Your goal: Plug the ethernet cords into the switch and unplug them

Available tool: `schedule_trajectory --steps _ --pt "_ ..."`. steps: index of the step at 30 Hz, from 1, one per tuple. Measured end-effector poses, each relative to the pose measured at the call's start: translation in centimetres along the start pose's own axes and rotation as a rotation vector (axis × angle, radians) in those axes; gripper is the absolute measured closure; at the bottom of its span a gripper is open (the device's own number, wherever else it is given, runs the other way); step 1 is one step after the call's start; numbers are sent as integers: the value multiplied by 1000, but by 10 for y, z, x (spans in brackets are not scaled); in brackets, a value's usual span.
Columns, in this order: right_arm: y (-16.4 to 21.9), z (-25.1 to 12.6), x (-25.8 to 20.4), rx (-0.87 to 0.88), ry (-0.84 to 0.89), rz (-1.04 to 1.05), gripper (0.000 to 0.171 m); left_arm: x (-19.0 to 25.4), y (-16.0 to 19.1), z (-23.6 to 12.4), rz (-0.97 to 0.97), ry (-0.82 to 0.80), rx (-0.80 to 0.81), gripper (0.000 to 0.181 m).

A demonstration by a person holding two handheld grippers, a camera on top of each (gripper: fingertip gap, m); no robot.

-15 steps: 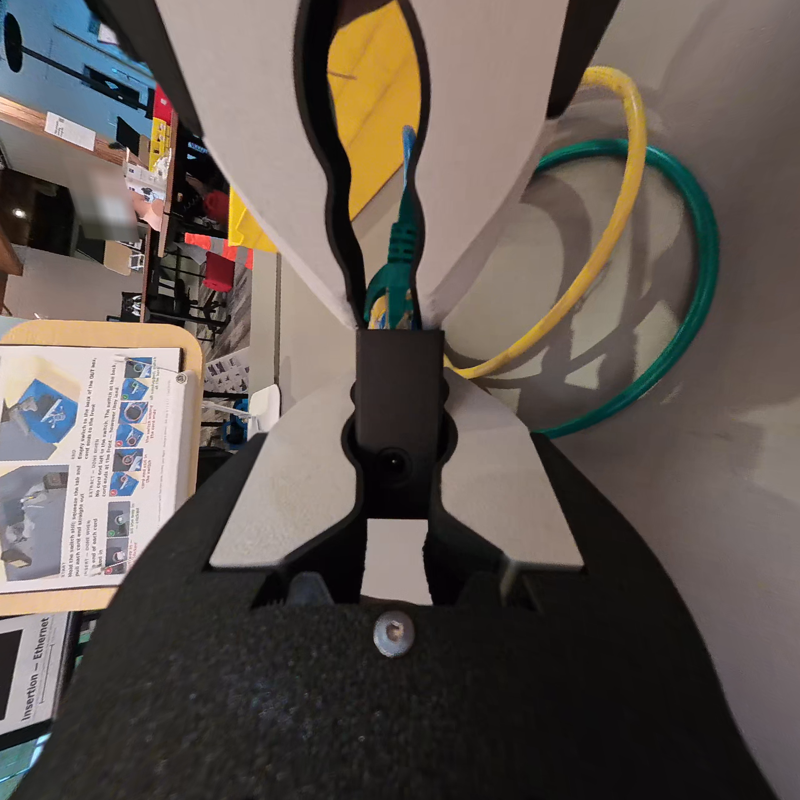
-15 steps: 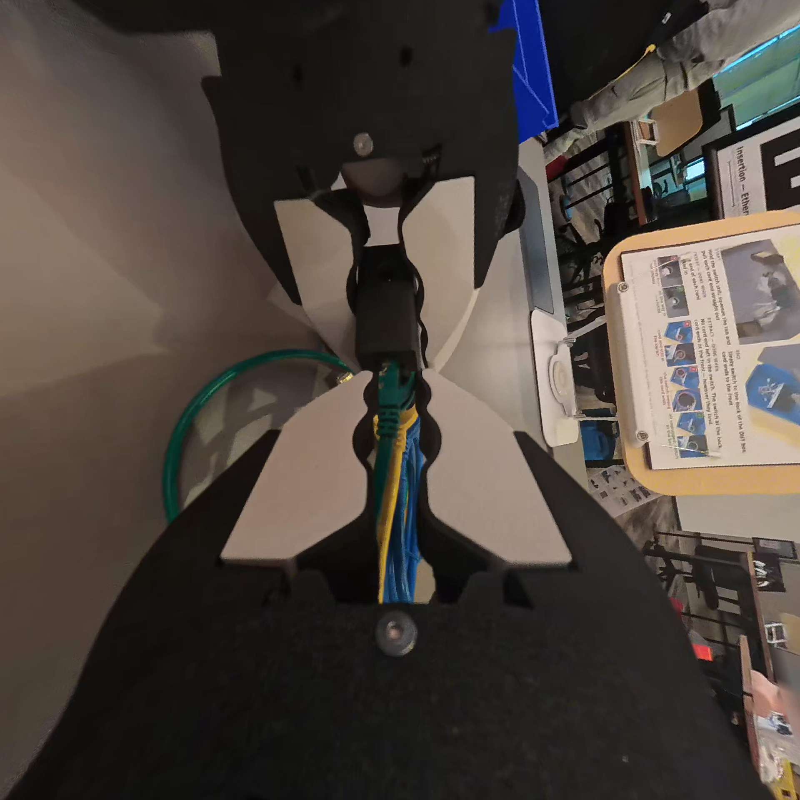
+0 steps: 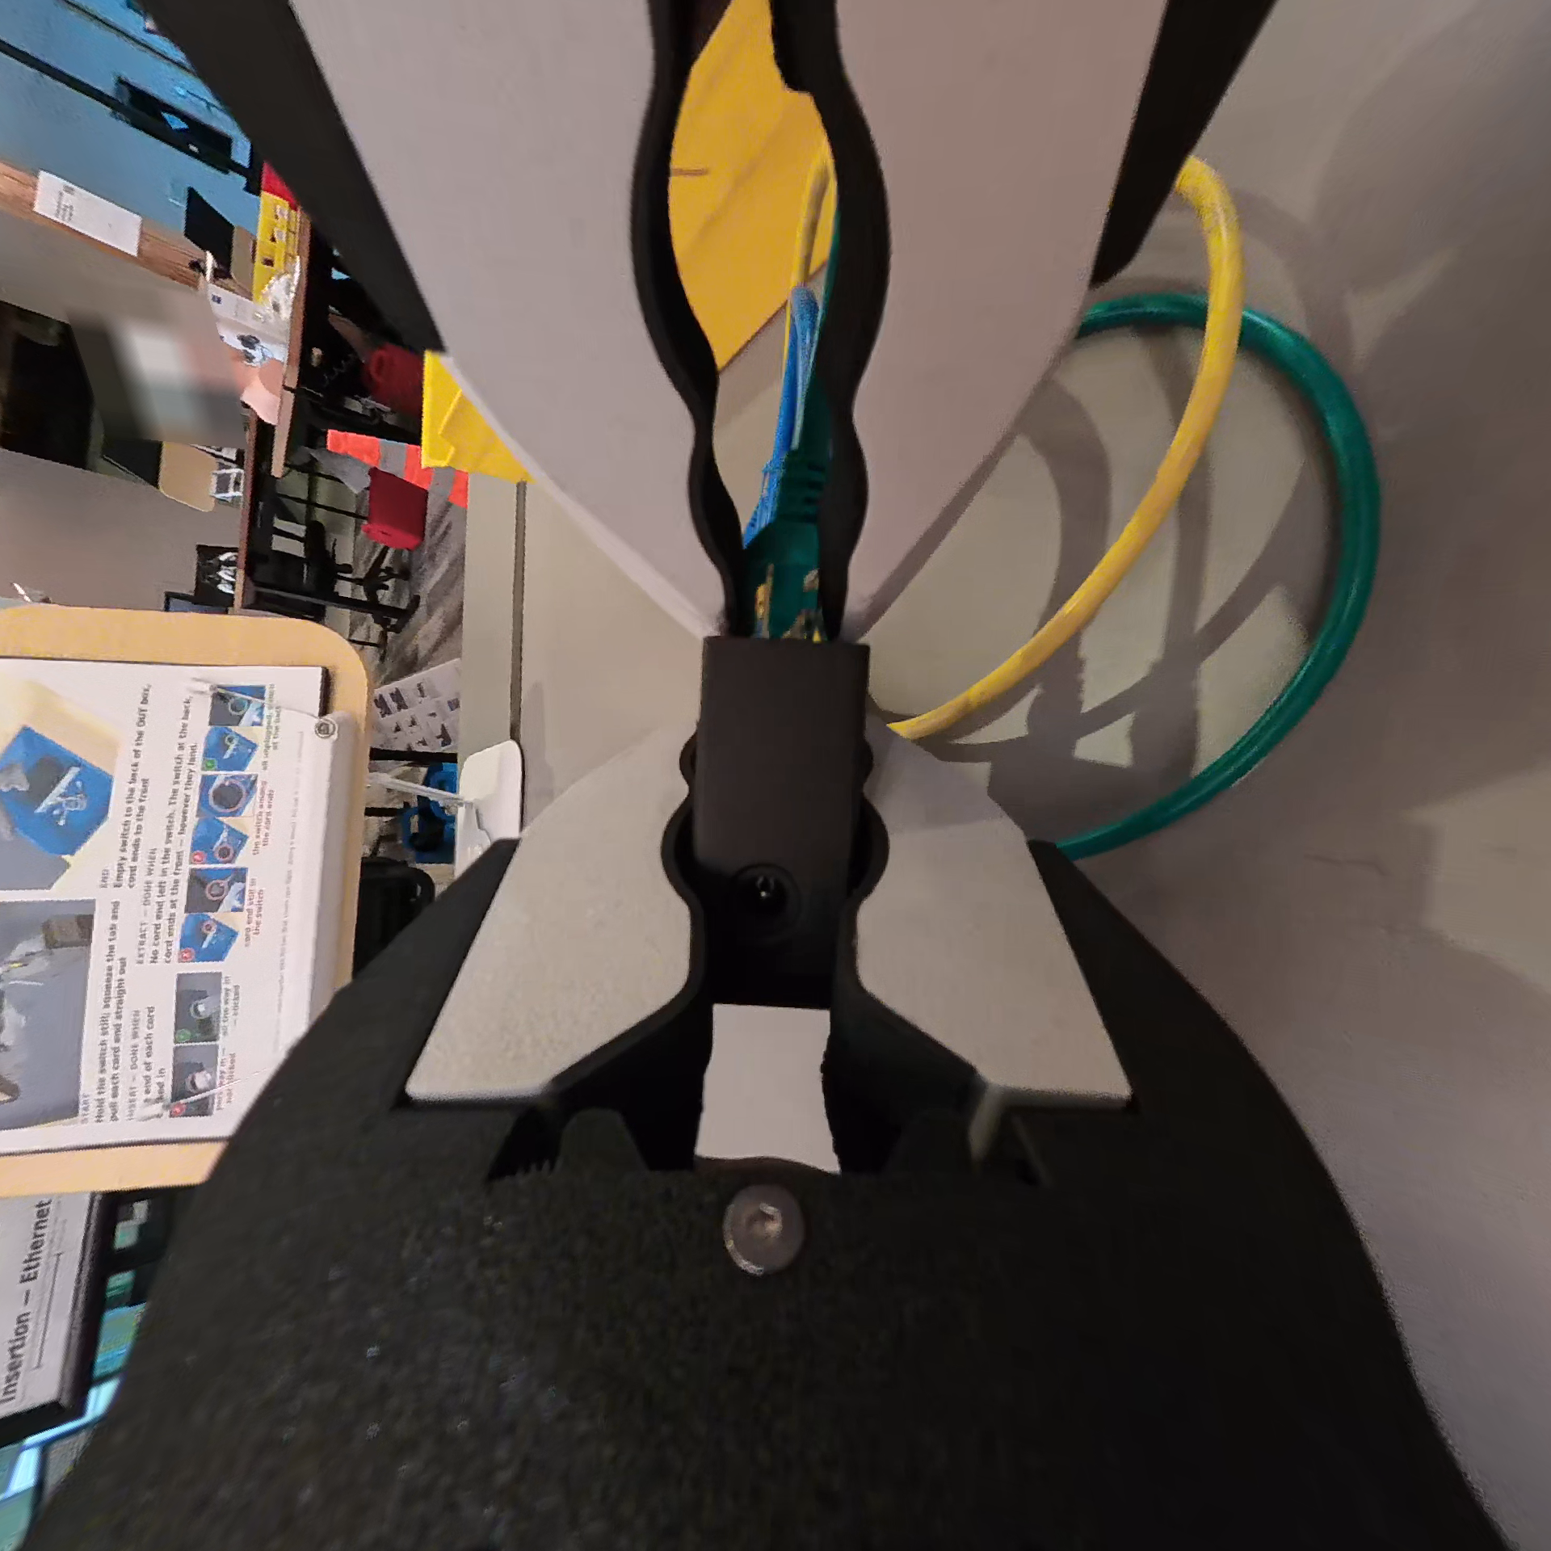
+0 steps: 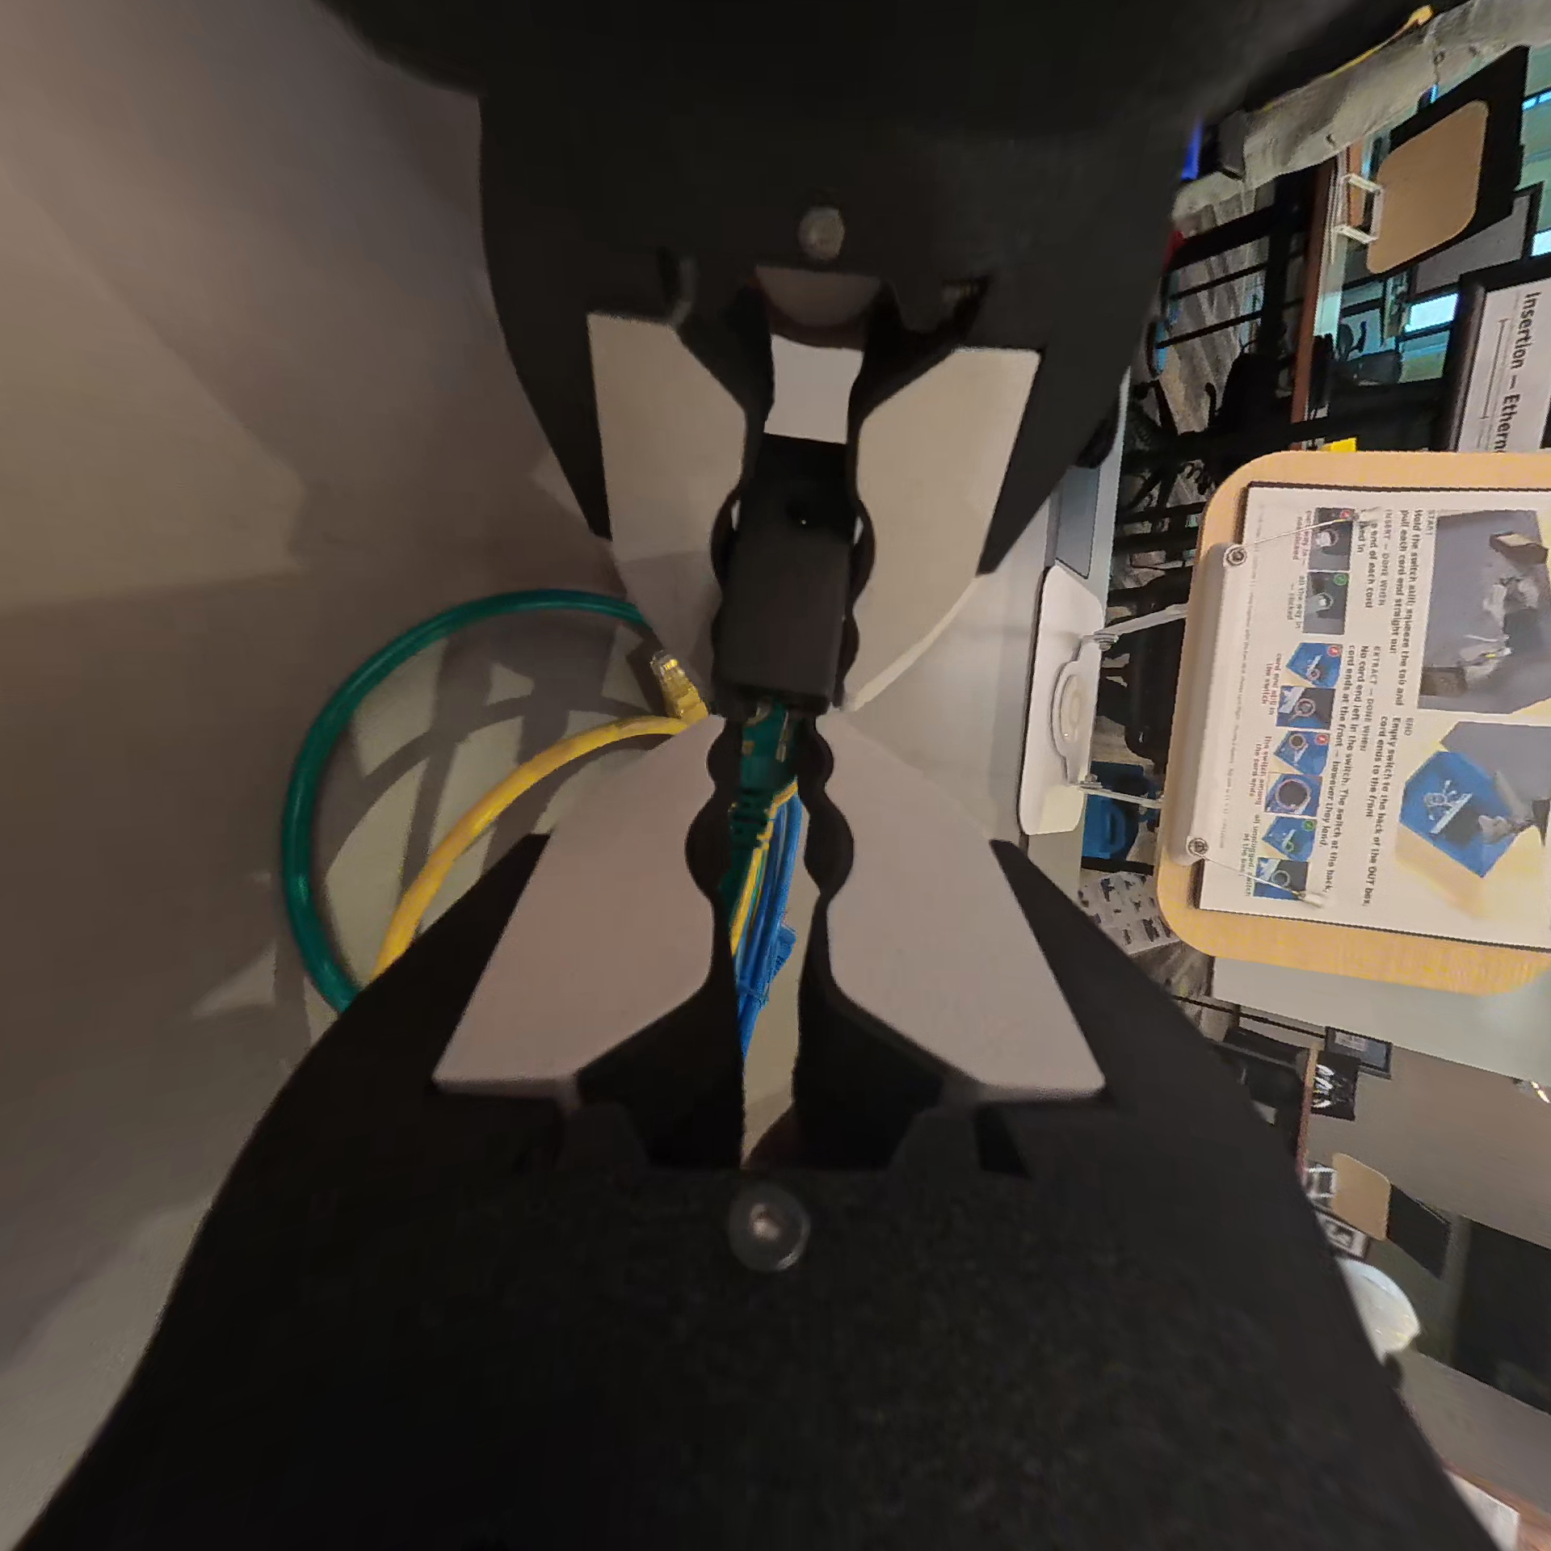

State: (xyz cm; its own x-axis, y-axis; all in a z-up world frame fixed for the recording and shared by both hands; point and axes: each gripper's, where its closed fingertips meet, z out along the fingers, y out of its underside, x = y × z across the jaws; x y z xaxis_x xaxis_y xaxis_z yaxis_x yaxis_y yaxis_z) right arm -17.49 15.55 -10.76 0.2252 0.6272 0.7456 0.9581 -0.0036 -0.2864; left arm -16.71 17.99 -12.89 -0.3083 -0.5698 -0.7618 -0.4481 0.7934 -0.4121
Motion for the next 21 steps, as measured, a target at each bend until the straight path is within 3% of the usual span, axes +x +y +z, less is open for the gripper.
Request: schedule_trajectory --steps 1,14,21 --pt "0 0 -2 -5 -6 -10 158 1 0 0 11 7 -2 151" --pt "0 8 -7 -15 5 -36 158 2 8 7 49 -23 -13 151" --pt "0 4 -2 154 -160 472 154 -9 11 9 152 -174 5 151"
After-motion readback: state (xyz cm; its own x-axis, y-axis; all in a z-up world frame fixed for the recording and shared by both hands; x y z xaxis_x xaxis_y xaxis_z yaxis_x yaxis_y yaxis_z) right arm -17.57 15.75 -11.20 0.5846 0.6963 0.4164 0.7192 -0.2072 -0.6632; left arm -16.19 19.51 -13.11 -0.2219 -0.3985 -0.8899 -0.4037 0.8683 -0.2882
